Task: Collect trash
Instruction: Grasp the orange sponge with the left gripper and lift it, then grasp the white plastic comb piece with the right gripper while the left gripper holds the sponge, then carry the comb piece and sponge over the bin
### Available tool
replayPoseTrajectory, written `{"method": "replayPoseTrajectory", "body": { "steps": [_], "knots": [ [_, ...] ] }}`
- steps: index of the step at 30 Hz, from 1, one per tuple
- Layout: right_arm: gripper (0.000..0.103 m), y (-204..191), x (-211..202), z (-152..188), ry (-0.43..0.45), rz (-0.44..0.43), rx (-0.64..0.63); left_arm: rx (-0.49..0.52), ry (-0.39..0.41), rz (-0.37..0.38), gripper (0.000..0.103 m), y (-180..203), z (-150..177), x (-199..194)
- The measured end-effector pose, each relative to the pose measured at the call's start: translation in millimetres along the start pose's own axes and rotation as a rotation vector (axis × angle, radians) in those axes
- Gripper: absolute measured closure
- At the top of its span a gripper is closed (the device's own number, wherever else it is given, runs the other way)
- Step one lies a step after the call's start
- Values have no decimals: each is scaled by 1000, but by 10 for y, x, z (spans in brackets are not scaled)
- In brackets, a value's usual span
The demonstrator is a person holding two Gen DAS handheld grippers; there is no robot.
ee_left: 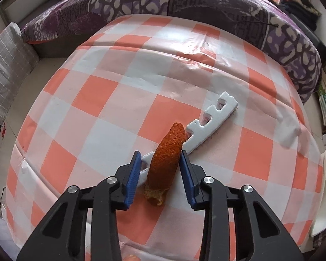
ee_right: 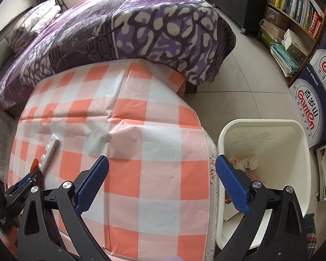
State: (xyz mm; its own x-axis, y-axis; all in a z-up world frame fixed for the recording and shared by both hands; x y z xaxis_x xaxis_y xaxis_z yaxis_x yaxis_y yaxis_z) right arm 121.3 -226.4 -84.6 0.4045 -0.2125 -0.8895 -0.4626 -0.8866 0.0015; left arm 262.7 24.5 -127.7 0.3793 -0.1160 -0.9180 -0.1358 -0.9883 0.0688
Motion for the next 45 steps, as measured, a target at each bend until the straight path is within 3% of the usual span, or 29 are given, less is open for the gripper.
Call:
{"method": "replayPoseTrajectory", "body": {
  "steps": [1, 5, 10, 18, 23, 29, 31, 34, 36, 39, 45],
  "knots": [
    [9, -28, 17, 6, -2, 1, -4, -8, 1, 6, 80, -16, -10, -19],
    [9, -195, 85, 22, -5, -11, -30, -56, -7, 60, 81, -123, -50, -159],
    [9, -568, 193, -4, -29, -62, -36, -157, 46, 103, 81, -357, -210, -511],
    [9, -1551, 484, -21, -80, -162, 206, -325, 220, 84, 81, -909, -493, -1292],
    [9, -2159, 659, -74, -88, -120, 156, -424, 226, 134, 81, -1243, -537, -1497],
    [6, -2444, 824, -108, -86, 7, -24, -456, 214, 129, 81, -1444, -509, -1499],
    [13, -2500, 796, -125, -41, -20, -104, -464, 216, 130, 81, -1491, -509, -1507],
    [46, -2514, 728, -118, 2, -34, -200, -473, 216, 132, 81, -1531, -508, -1531],
    [76, -2493, 693, -106, 9, -92, -270, -472, 221, 129, 81, -1531, -508, -1549],
    [80, -2428, 629, -107, -28, -193, -311, -463, 232, 118, 81, -1500, -496, -1578],
    [80, -2142, 231, -175, 45, -201, -343, -441, 243, 110, 81, -1336, -465, -1609]
  ]
}}
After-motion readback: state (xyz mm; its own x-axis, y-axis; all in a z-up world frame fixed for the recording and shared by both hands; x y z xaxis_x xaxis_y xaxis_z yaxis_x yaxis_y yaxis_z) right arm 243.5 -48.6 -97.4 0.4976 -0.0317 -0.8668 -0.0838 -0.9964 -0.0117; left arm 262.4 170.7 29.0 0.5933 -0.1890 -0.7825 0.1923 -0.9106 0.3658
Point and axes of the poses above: each gripper's, at about its wrist camera, not at the fingertips, and x roughly the way its jaws point, y to its right, z to its underside, the point moved 7 cm from there along x, roughly the way its jaws point, and after that the axes turned 13 degrees about -x, right-handed, at the moved point
